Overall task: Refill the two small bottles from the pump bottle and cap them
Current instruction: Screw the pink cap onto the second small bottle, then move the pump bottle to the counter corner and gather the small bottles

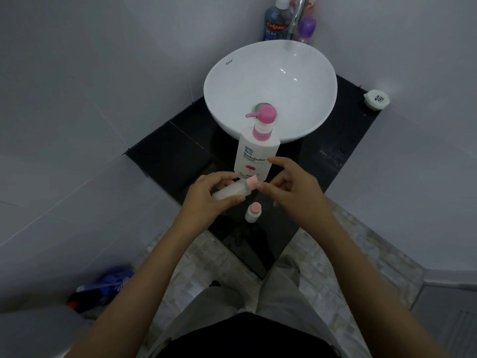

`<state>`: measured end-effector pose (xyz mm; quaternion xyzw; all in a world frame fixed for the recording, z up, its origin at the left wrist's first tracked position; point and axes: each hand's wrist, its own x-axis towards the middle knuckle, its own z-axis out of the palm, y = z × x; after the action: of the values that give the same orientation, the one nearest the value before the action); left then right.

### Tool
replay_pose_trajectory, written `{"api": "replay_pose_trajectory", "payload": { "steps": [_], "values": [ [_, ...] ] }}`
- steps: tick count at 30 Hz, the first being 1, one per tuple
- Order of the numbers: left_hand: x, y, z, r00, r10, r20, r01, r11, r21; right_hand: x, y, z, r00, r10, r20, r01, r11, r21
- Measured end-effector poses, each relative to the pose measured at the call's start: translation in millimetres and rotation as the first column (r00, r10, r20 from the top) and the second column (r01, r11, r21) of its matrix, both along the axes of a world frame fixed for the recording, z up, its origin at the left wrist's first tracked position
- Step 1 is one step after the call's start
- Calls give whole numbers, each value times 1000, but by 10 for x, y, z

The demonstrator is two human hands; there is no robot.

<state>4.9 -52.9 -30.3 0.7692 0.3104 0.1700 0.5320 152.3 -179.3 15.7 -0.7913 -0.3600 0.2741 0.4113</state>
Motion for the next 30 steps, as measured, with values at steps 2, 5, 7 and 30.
{"api": "replay_pose_trajectory", "payload": {
  "steps": [2,5,7,30],
  "values": [
    [-16,17,-134,999,-25,-37,25,1000,11,39,-29,-2,997,-74,2,74,997,2],
    [-28,6,-330,996,-32,-77,32,999,6,78,-103,-7,990,-136,-27,137,990,17],
    [-27,-9,-448,995,-21,-94,20,1000,-9,74,-152,-12,988,-150,-41,151,989,5],
    [-108,136,-838,972,-111,-209,99,993,-68,61,-366,-201,978,-204,-41,199,974,-106]
  ]
}}
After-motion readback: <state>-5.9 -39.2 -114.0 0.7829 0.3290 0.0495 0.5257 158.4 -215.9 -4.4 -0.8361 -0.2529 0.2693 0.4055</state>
